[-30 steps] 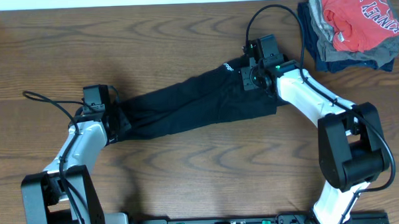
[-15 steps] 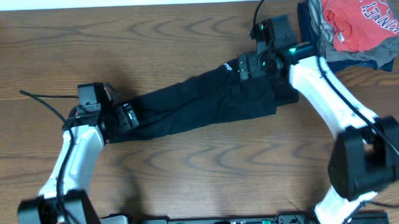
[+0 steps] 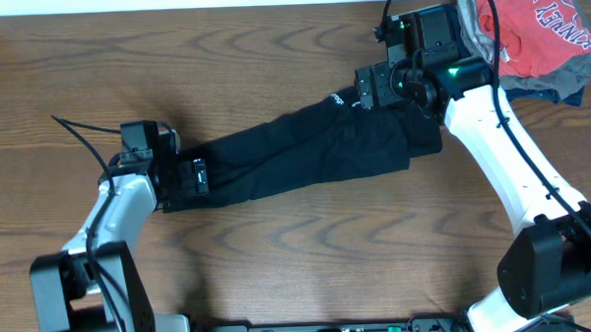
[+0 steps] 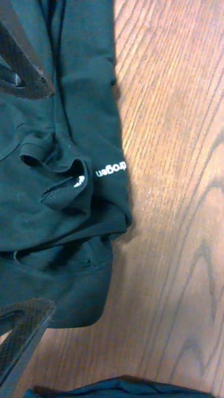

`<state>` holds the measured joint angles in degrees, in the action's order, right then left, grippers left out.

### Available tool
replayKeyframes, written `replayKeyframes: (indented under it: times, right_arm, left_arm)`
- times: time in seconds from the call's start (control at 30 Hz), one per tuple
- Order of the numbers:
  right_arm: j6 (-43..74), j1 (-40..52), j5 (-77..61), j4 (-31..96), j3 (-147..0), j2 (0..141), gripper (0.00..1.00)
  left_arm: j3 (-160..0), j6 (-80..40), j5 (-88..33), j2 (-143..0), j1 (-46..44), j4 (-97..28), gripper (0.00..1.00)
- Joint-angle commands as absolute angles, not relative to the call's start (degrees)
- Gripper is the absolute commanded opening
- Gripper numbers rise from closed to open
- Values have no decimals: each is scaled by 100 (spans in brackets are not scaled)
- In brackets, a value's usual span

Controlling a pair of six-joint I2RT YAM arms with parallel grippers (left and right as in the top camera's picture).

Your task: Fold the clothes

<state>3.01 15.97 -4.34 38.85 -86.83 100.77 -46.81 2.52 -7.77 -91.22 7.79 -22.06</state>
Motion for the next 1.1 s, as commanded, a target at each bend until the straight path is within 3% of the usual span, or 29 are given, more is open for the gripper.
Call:
replayKeyframes:
  times: [0.0, 0.37, 0.5, 0.73, 0.97, 1.07]
  right_arm:
    - [202, 1581, -473, 3966, -8685, 10084, 99]
    - [211, 1584, -475, 4018, -8685, 10084, 99]
    - [209, 1584, -475, 4036, -8685, 10084, 98]
    - [207, 1581, -473, 4217, -8685, 10084, 80]
    - [445, 1581, -478, 4289, -8683, 10084, 56]
    - [576, 1584, -504, 4292, -8678, 10110, 40]
  left_arm:
    - [-4759, 473, -838, -9376, 976, -2078, 98]
    - [-4759, 467, -1376, -9915, 1267, -1914, 98]
    - [-4757, 467, -1763, -10001, 1269, -1946, 68]
    - [-4751, 469, -1750, -9998, 1271, -2040, 8]
    - [-5052, 384, -1750, -9765, 1559, -2550, 6]
    - [-5435, 384, -1747, -9548, 1750, -3118, 6]
